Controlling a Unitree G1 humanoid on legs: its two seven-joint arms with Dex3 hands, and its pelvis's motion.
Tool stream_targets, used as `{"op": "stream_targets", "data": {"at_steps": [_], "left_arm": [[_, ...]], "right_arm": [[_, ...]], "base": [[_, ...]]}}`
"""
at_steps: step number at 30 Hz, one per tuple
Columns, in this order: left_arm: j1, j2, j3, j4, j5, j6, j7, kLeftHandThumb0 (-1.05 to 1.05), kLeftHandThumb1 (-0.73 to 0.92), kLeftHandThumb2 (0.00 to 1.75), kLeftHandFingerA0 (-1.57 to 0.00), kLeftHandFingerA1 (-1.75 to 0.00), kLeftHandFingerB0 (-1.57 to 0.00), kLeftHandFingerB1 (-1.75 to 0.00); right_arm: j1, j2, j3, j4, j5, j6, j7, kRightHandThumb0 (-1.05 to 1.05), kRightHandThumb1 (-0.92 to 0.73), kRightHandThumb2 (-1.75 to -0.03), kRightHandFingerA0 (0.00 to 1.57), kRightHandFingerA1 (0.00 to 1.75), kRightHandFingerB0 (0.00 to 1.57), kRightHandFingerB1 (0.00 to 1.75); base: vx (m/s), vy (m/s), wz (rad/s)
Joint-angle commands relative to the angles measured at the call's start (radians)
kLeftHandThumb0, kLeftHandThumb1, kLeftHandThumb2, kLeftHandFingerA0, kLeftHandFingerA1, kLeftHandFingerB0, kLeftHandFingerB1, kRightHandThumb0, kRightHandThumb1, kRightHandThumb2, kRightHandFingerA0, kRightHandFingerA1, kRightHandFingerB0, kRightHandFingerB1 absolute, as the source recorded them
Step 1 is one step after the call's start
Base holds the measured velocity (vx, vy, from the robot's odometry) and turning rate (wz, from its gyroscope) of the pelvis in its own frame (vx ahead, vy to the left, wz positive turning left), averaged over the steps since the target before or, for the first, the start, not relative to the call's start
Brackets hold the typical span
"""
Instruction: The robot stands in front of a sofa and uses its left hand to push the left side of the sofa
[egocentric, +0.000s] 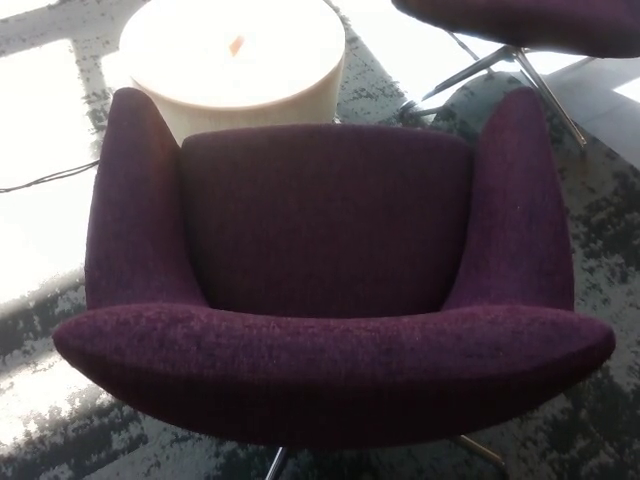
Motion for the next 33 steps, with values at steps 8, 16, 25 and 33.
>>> {"op": "stream_targets", "data": {"at_steps": [8, 16, 25, 33], "left_arm": [[-0.105, 0.038, -0.073, 0.060, 0.025, 0.082, 0.004, -0.88, 0.77, 1.17, -0.06, -0.45, -0.11, -0.27], [-0.263, 0.021, -0.190, 0.101, 0.056, 0.194, -0.014, -0.85, 0.88, 1.26, -0.02, -0.24, -0.05, -0.17], [-0.348, 0.006, -0.284, 0.095, 0.096, 0.261, 0.031, -0.90, 0.92, 1.26, -0.03, -0.24, -0.09, -0.18], [-0.424, -0.016, -0.330, 0.130, 0.125, 0.286, 0.058, -0.89, 0.87, 1.24, -0.02, -0.21, -0.06, -0.17]], "right_arm": [[0.011, -0.010, -0.021, -0.001, 0.043, -0.002, 0.051, -1.05, -0.92, -0.97, 0.00, 0.94, 0.00, 0.21], [0.016, -0.005, -0.039, -0.005, 0.061, 0.005, 0.081, -1.05, -0.92, -0.99, 0.00, 0.91, 0.00, 0.17], [0.007, 0.006, -0.049, -0.004, 0.068, 0.006, 0.085, -1.05, -0.92, -0.97, 0.00, 0.89, 0.00, 0.19], [-0.028, 0.018, -0.039, 0.003, 0.062, 0.013, 0.063, -1.05, -0.92, -0.97, 0.00, 0.99, 0.00, 0.24]], "base": [[0.00, 0.000, 0.00], [0.00, 0.000, 0.00], [0.00, 0.000, 0.00], [0.00, 0.000, 0.00]]}}
